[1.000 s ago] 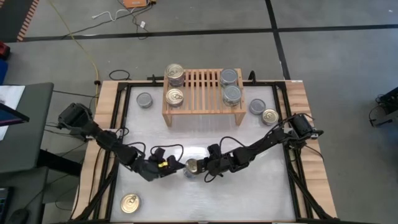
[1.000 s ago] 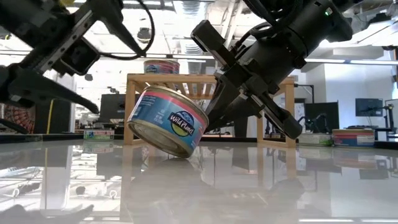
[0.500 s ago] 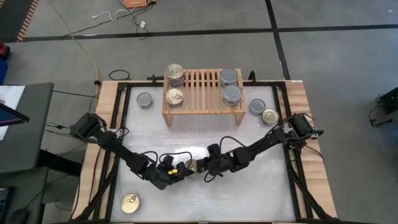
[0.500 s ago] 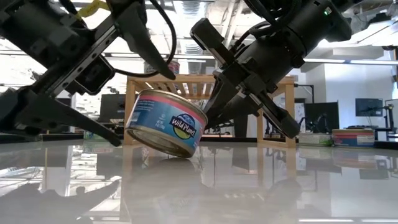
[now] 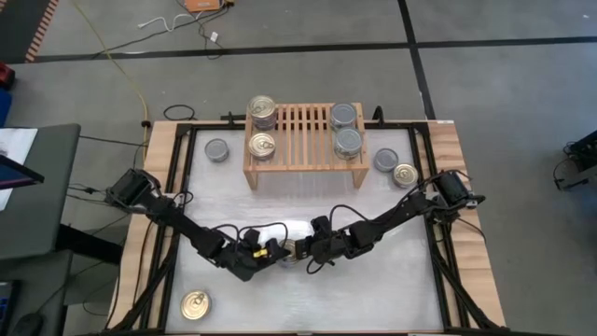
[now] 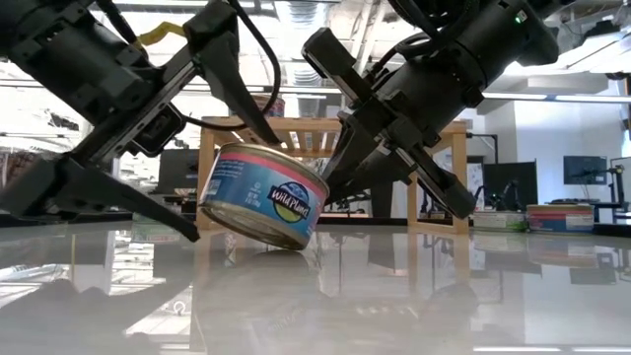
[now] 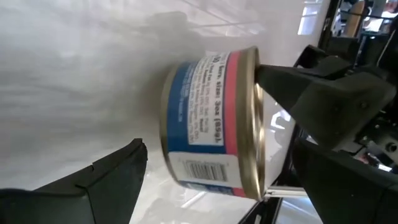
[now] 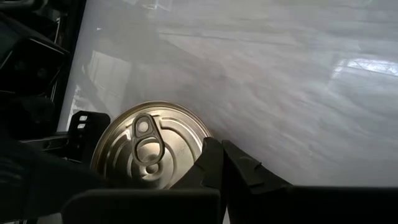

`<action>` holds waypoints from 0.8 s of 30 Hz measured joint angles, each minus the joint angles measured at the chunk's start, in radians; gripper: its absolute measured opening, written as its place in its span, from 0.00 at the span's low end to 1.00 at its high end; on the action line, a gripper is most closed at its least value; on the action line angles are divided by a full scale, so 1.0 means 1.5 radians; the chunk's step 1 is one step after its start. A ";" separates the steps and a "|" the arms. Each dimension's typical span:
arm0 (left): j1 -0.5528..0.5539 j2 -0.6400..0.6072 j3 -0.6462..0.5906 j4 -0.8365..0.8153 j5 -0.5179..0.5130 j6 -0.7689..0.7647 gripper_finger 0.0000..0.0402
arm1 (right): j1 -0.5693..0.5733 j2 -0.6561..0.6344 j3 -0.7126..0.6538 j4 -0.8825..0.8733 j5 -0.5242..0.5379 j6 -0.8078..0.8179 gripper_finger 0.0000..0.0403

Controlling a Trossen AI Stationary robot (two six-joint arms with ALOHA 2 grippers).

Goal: Stack canned seafood by type on shelf
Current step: Stack the blue-pink tuna can on top of the other blue tuna-pink can on the shelf

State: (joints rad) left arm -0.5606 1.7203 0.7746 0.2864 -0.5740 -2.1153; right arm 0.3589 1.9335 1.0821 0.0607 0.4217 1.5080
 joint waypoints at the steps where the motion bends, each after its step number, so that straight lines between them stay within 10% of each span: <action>1: 0.000 0.000 0.000 0.000 -0.001 0.000 0.95 | 0.000 0.000 0.000 0.000 0.000 0.000 0.06; 24: 0.001 0.000 -0.001 -0.001 -0.007 0.006 0.60 | 0.000 0.000 0.000 -0.003 0.000 0.000 0.07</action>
State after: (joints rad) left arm -0.5587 1.7203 0.7731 0.2844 -0.5850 -2.1067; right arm 0.3592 1.9335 1.0821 0.0570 0.4217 1.5078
